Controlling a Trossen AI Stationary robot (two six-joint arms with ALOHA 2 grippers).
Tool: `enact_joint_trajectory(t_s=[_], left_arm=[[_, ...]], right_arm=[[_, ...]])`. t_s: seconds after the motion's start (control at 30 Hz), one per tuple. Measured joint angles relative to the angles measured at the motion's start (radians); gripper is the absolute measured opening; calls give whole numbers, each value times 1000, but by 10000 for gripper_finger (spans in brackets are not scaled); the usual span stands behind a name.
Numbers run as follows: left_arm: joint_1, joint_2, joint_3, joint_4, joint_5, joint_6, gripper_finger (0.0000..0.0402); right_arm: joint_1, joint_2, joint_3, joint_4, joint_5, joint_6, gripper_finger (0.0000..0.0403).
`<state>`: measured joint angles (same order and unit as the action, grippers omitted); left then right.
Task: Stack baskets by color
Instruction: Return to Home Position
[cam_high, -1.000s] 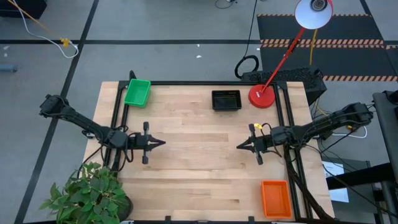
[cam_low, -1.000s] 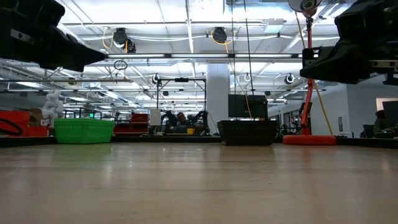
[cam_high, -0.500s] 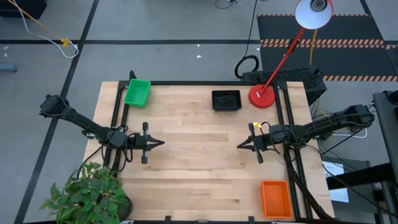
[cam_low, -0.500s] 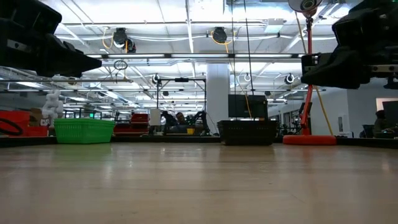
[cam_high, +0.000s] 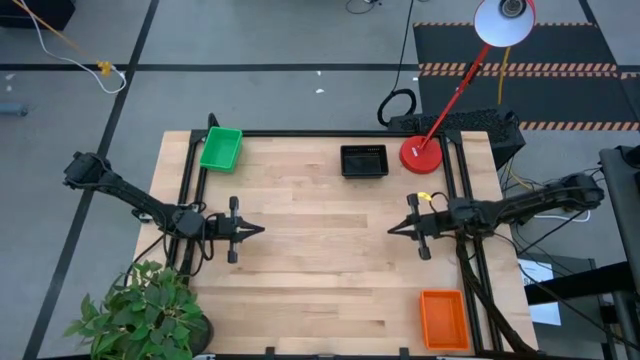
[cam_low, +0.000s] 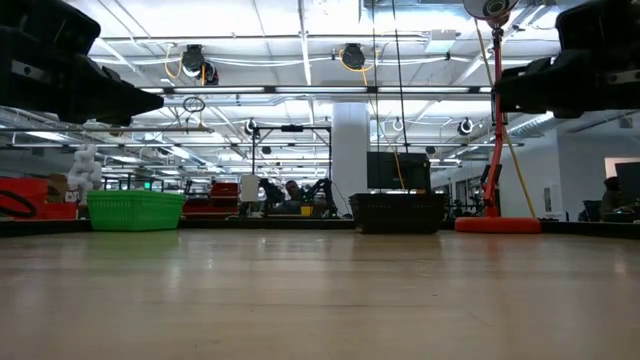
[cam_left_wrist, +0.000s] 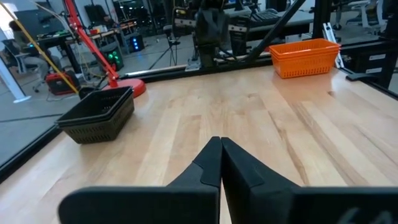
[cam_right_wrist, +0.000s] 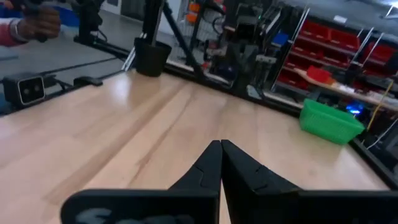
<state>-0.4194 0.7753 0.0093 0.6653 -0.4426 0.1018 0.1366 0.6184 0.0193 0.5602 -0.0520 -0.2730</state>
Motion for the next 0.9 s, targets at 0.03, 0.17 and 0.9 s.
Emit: enact_joint_trajectory(t_s=[0.03, 0.17, 0.9], left_arm=[[0, 0, 0, 0, 0, -4, 5], [0, 0, 0, -1, 0, -13, 17], [0, 0, 1, -3, 0, -36, 4]], right_arm=[[-1, -27, 0, -21, 3, -1, 0], [-2, -144, -1, -111, 23, 0, 0], [-2, -603, 36, -523, 55, -2, 0]])
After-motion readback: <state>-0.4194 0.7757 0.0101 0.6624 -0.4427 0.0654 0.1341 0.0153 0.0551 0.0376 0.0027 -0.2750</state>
